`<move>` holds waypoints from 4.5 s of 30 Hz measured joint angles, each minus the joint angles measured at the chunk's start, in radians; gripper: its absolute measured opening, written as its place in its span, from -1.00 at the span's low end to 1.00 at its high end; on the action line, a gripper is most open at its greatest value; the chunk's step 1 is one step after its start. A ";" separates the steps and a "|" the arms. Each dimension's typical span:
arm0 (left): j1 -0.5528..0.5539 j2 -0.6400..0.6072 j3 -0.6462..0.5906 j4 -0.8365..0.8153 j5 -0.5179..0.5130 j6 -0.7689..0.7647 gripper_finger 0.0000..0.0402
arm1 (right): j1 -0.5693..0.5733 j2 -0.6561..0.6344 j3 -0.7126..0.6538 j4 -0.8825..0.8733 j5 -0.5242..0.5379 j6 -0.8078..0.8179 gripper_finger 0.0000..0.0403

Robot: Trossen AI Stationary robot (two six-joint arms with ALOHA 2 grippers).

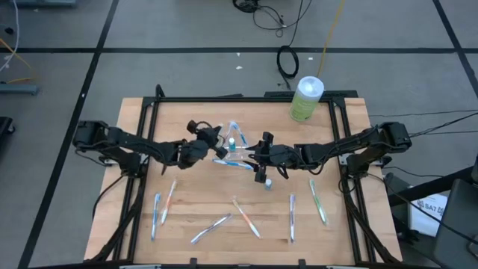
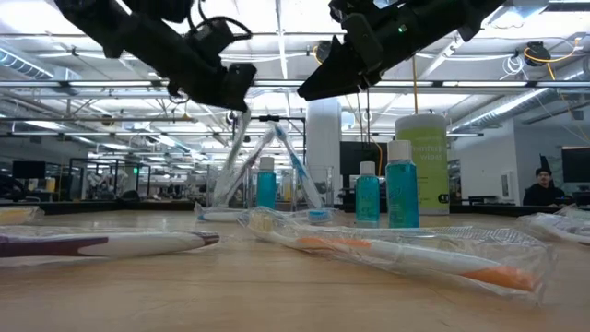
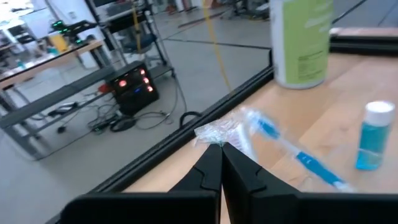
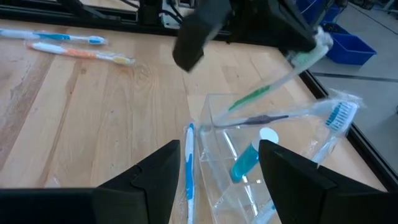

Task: Pick & Place toothbrushing station
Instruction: Put the left green toothbrush into the transparent organizer, then put the top mouthwash into the transparent organizer

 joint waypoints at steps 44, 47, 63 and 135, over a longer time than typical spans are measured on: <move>-0.043 -0.231 0.003 -0.243 0.157 -0.064 0.04 | -0.002 0.000 -0.001 -0.136 0.006 0.000 0.04; -0.042 -0.288 0.004 -0.253 0.251 -0.065 0.04 | -0.014 0.000 -0.001 -0.165 0.024 0.005 0.04; -0.044 -0.332 0.003 -0.266 0.357 0.093 0.04 | -0.259 -0.179 -0.016 -0.478 -0.136 0.129 0.25; -0.124 -0.664 0.004 -0.630 0.359 -0.090 0.04 | -0.368 0.010 -0.472 0.467 -0.208 0.180 -0.52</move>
